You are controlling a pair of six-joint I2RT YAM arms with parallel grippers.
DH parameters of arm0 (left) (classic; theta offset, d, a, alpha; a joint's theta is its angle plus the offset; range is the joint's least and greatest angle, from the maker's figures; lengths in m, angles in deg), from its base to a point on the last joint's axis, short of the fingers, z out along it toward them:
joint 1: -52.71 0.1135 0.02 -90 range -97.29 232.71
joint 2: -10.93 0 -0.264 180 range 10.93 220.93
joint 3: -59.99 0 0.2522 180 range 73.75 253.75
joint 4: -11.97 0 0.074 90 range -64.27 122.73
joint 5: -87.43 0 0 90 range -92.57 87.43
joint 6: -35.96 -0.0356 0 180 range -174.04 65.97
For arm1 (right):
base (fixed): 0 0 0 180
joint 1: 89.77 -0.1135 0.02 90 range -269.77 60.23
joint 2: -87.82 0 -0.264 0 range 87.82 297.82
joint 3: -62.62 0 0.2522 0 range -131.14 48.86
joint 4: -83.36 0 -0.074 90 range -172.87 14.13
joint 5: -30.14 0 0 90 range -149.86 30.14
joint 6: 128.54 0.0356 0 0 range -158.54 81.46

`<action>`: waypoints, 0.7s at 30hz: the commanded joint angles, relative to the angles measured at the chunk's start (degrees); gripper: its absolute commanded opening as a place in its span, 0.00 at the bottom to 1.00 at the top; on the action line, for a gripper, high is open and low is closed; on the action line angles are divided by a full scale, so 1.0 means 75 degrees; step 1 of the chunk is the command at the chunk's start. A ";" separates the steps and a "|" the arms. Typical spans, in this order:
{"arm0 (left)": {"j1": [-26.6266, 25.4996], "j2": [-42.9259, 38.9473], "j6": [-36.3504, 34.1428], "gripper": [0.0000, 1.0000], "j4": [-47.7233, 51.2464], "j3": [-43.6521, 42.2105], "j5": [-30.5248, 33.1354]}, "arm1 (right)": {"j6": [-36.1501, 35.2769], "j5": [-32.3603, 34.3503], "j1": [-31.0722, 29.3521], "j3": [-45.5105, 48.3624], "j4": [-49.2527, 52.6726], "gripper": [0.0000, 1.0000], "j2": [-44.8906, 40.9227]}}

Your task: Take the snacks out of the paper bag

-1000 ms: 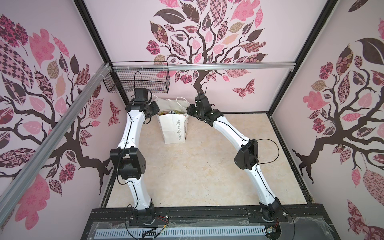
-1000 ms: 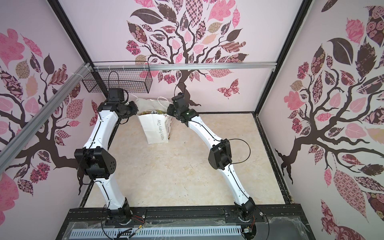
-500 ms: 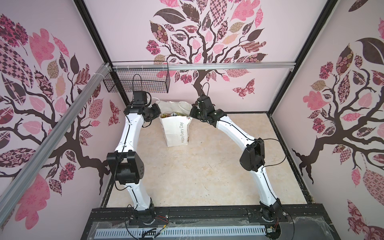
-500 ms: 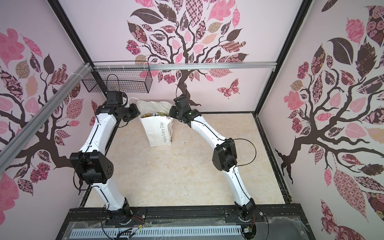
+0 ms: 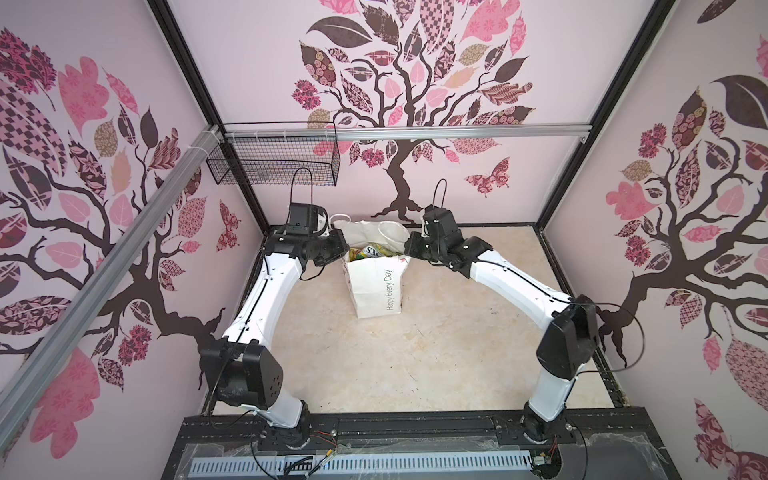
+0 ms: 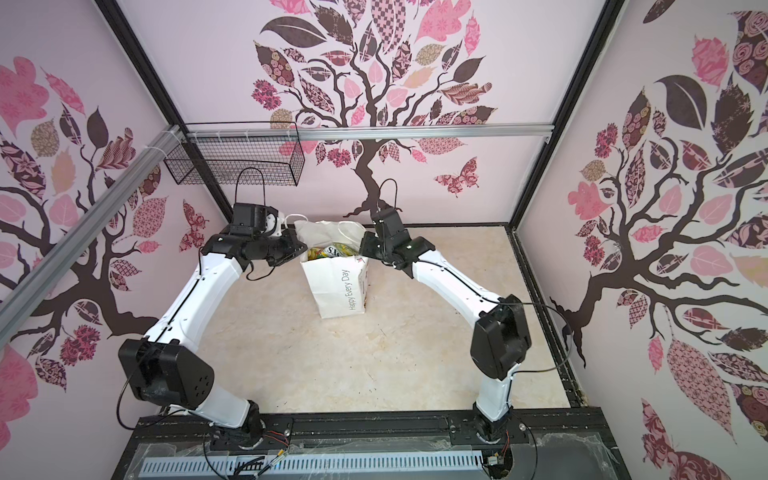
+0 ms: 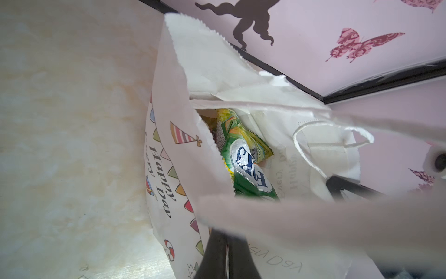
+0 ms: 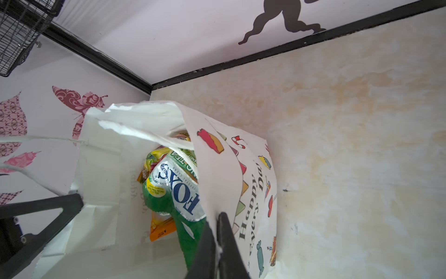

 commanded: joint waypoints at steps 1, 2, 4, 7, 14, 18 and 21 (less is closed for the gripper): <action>-0.0464 -0.0633 0.0265 0.00 -0.0743 -0.0582 -0.0364 | 0.0038 -0.0366 0.0176 0.0691 -0.0837 0.02 -0.1412; -0.0567 -0.0774 0.0238 0.00 -0.0636 -0.0659 -0.0359 | 0.0034 -0.0379 0.0227 0.1017 -0.0878 0.02 -0.1706; -0.0772 -0.1045 0.0215 0.00 -0.0500 -0.0860 -0.0289 | 0.0034 -0.0382 0.0288 0.1639 -0.0934 0.02 -0.2260; -0.1201 -0.1439 0.0262 0.00 -0.0404 -0.1237 -0.0260 | 0.0022 -0.0436 0.0355 0.2394 -0.0872 0.03 -0.2971; -0.2273 -0.2295 0.0682 0.00 -0.0338 -0.1951 0.0043 | 0.0293 -0.0480 0.0349 0.3905 -0.0326 0.06 -0.4701; -0.2733 -0.2602 0.0871 0.00 -0.0438 -0.2298 0.0137 | 0.0567 -0.0494 0.0343 0.4775 -0.0085 0.11 -0.5638; -0.2777 -0.2711 0.0890 0.00 -0.0368 -0.2463 0.0194 | 0.0584 -0.0609 0.0349 0.5557 -0.0372 0.22 -0.6229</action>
